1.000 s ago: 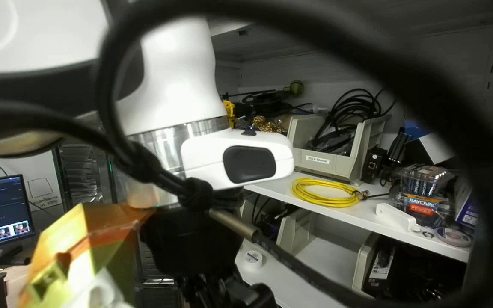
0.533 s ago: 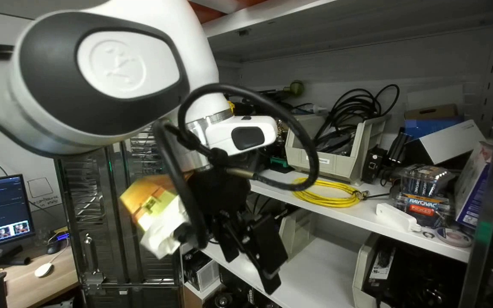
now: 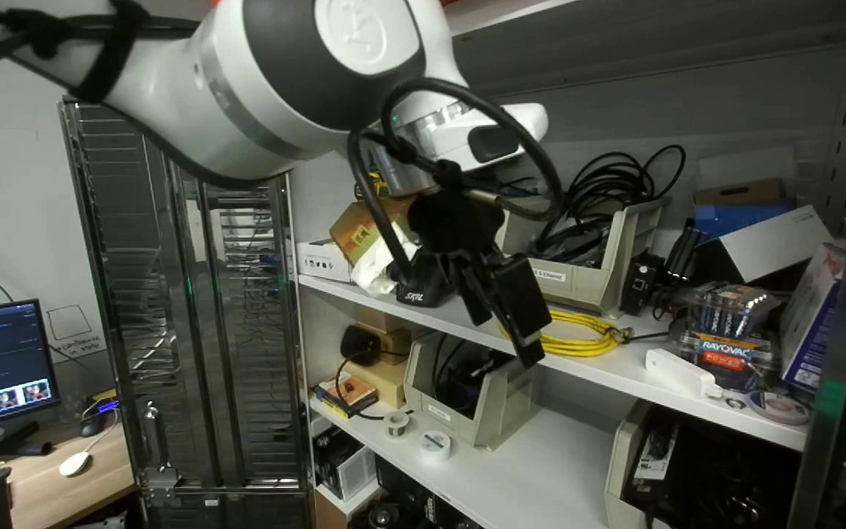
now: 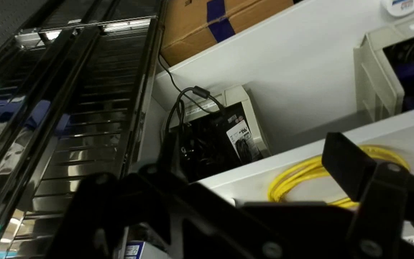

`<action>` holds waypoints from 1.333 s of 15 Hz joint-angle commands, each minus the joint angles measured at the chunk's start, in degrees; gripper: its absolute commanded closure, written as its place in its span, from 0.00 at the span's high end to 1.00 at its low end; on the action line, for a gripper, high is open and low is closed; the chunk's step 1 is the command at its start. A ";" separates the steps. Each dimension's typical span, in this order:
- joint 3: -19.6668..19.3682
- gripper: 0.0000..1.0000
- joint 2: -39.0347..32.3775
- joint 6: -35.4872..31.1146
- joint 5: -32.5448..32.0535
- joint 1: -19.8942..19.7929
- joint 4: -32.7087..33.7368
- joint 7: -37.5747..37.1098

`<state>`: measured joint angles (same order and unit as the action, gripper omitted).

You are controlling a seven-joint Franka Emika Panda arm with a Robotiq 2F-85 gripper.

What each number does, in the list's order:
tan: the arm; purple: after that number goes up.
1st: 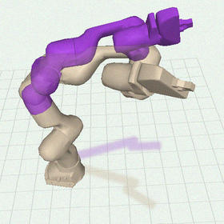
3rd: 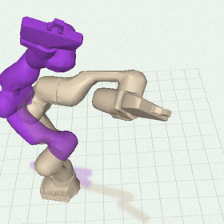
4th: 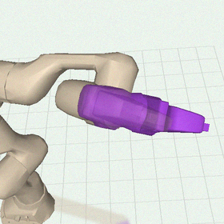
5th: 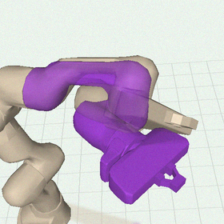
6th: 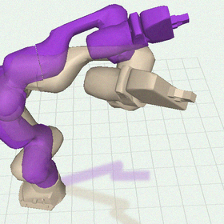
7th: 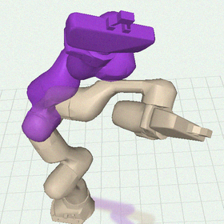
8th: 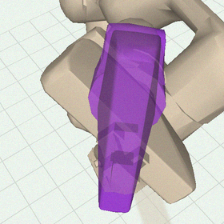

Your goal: Put the yellow cable in the tray behind it

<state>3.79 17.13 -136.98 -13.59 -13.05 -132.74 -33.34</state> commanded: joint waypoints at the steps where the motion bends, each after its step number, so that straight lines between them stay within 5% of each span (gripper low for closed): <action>1: -1.60 1.00 -9.56 -0.51 3.15 0.08 10.10 -7.09; 8: -5.96 1.00 -25.19 0.57 2.67 3.83 27.37 -22.01; 20: -9.37 1.00 -34.81 7.82 9.04 7.92 36.90 -19.52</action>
<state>-4.21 -16.35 -132.11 -6.60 -6.36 -98.91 -54.98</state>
